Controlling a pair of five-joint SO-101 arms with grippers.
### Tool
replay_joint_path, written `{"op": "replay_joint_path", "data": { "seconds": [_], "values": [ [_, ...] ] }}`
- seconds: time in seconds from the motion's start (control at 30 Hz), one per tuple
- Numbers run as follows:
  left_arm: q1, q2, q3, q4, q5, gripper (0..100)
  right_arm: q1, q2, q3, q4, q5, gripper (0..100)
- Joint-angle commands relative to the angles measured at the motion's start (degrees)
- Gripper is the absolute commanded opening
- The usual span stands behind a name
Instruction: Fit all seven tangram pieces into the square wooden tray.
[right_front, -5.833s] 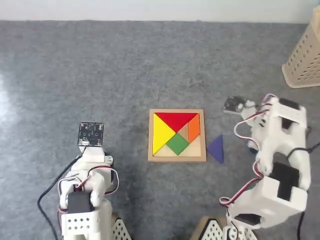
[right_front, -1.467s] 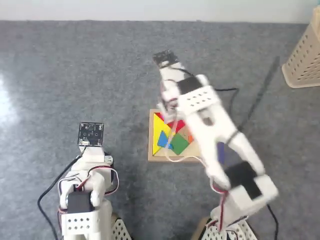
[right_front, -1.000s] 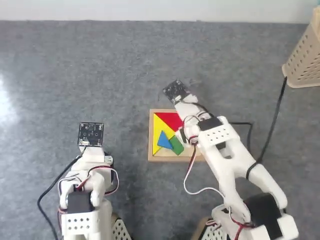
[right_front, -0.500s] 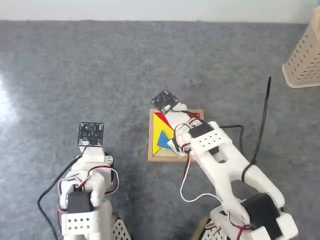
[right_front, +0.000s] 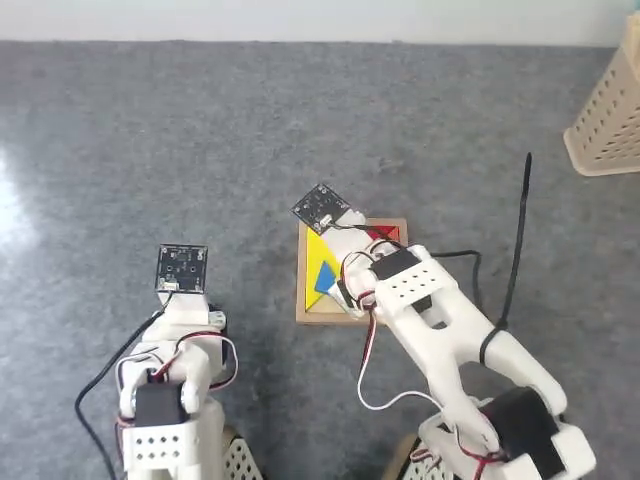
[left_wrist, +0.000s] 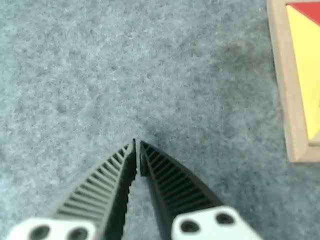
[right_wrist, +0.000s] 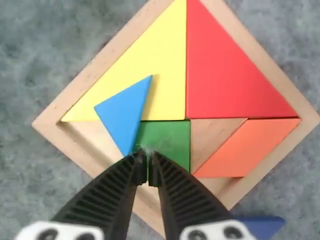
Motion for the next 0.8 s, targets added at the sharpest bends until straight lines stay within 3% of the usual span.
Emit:
{"op": "replay_joint_path", "data": {
  "seconds": [0.0, 0.77],
  "values": [
    [0.26, -0.97, -0.66, 0.26, 0.44, 1, -1.27, -2.77, 0.18, 0.13, -0.26, 0.6],
    [0.26, -0.97, -0.66, 0.26, 0.44, 1, -7.43, -2.68, 0.00, -2.24, -4.84, 0.6]
  ]
}}
